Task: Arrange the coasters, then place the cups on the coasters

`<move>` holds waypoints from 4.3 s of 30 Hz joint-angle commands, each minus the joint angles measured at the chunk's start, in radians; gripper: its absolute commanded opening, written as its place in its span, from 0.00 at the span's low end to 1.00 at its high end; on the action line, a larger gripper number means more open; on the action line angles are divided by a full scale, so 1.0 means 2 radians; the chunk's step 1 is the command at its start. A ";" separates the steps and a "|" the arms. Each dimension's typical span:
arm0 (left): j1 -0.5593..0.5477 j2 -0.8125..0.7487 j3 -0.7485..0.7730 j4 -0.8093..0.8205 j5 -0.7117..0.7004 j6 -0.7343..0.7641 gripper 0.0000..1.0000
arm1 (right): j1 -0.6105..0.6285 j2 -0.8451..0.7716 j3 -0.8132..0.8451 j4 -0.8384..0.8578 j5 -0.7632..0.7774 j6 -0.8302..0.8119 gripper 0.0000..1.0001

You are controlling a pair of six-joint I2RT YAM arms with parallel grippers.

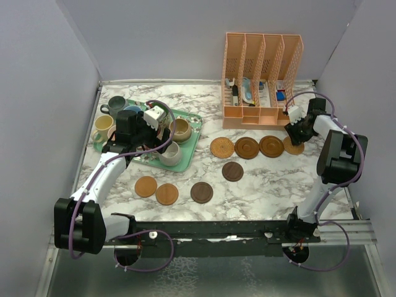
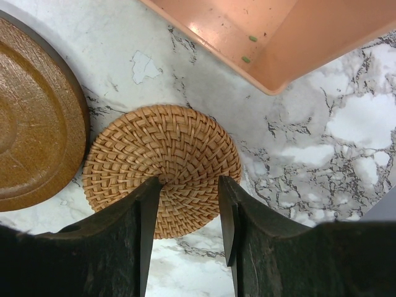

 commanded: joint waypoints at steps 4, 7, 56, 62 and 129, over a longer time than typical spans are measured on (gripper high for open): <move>-0.003 -0.012 0.013 0.002 0.017 0.003 0.99 | 0.002 0.027 -0.038 -0.058 0.030 -0.012 0.44; -0.003 -0.013 0.013 0.002 0.017 0.002 0.99 | 0.002 0.025 -0.030 -0.068 0.024 -0.012 0.44; -0.008 0.003 0.044 -0.024 0.005 0.002 0.99 | 0.125 -0.164 -0.040 -0.109 -0.123 0.042 0.55; -0.008 0.008 0.051 -0.024 -0.017 -0.003 0.99 | 0.255 -0.197 -0.099 -0.063 -0.187 0.064 0.54; -0.265 0.077 0.065 -0.260 -0.052 0.220 0.95 | 0.079 -0.192 -0.262 -0.102 0.031 -0.123 0.41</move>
